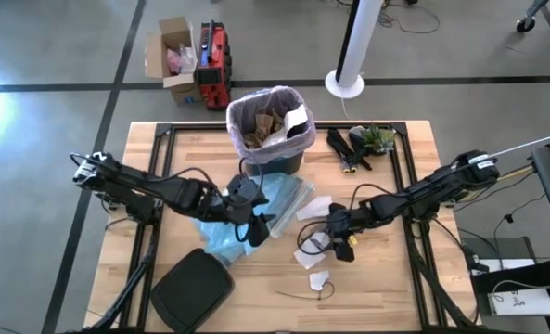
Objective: Place trash/remove bag and relplace
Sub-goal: Put the white paper into the trash bin
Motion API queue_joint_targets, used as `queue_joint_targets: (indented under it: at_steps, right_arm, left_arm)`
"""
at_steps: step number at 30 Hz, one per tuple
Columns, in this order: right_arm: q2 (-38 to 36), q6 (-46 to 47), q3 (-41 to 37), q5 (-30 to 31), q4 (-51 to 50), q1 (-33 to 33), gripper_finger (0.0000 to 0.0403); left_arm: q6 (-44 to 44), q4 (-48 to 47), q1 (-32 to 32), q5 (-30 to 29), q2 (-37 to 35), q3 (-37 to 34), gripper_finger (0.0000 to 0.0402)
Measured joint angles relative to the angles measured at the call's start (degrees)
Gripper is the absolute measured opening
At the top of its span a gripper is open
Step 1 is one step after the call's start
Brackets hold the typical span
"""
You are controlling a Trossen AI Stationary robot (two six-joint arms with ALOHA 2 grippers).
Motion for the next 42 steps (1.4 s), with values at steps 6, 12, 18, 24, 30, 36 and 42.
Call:
queue_joint_targets:
  at_steps: [6, 12, 18, 24, 30, 36, 42]
  right_arm:
    - [0.22, 1.36, 1.04, -0.07, 0.27, 0.00, 0.0210]
    - [0.22, 2.86, 1.04, -0.05, 0.30, 0.00, 0.0122]
    - [-0.43, 2.38, 3.64, -0.05, -0.22, 0.00, 0.0009]
    - [-1.88, -2.98, 9.73, 0.19, -4.37, 0.06, 0.0011]
    - [-0.73, -6.94, 12.23, -0.04, -7.02, 0.11, 0.0028]
    - [3.05, 2.47, 12.14, -0.11, -8.71, 0.11, 0.0129]
    - [7.22, 2.12, 12.10, 0.01, -8.62, 0.35, 0.0226]
  left_arm:
    - [-1.57, 0.30, -0.91, 0.01, -0.01, -1.41, 0.0205]
    - [-1.23, 1.47, -0.96, 0.02, -0.01, -1.41, 0.0200]
    - [-0.81, 1.80, -1.20, 0.01, -0.34, -1.27, 0.0193]
    - [-0.48, 1.69, -1.46, 0.01, -0.86, -1.12, 0.0186]
    - [-0.05, 1.53, -1.72, 0.01, -1.06, -1.12, 0.0182]
    - [-0.21, 1.51, -2.18, 0.01, -1.06, -1.12, 0.0185]
    - [-0.43, 1.47, -2.24, 0.01, -1.08, -1.43, 0.0185]
